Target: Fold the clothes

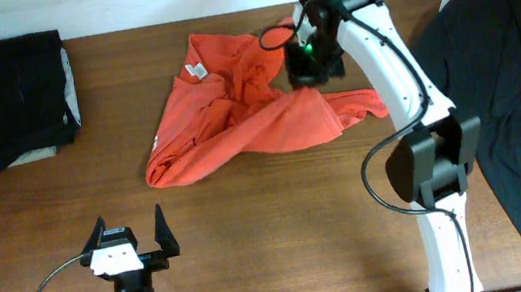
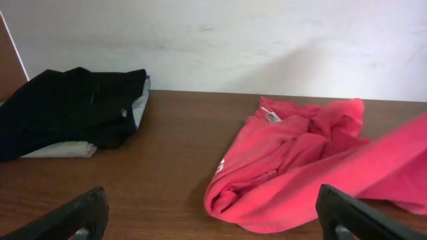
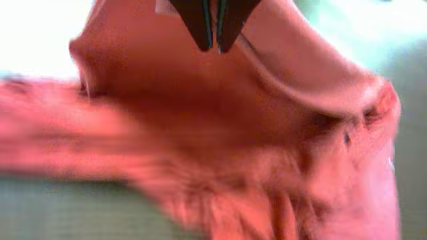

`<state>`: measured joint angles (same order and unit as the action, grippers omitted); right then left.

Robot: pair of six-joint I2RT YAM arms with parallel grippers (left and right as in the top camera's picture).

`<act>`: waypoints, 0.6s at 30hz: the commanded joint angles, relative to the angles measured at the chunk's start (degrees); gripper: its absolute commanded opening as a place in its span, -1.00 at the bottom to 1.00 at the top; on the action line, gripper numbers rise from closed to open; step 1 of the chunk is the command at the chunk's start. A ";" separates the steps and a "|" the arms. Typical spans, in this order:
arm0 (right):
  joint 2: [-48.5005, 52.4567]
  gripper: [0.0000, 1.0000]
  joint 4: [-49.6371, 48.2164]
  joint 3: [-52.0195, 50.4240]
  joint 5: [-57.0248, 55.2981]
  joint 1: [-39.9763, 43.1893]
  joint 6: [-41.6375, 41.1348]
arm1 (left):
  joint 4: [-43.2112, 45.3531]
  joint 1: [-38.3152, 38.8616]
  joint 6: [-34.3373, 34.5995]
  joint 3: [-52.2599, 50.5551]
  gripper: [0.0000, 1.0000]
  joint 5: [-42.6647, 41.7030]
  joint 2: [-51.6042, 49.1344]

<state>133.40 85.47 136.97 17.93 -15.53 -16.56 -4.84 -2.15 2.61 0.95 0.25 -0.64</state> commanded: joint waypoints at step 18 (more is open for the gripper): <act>-46.51 -0.77 -3.19 -70.40 -22.18 -23.71 -36.98 | 0.07 0.24 -0.74 -0.42 0.98 0.02 0.31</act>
<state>90.54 83.88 71.96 -3.75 -39.09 -46.57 -4.82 -2.15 2.61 0.95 0.25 -0.62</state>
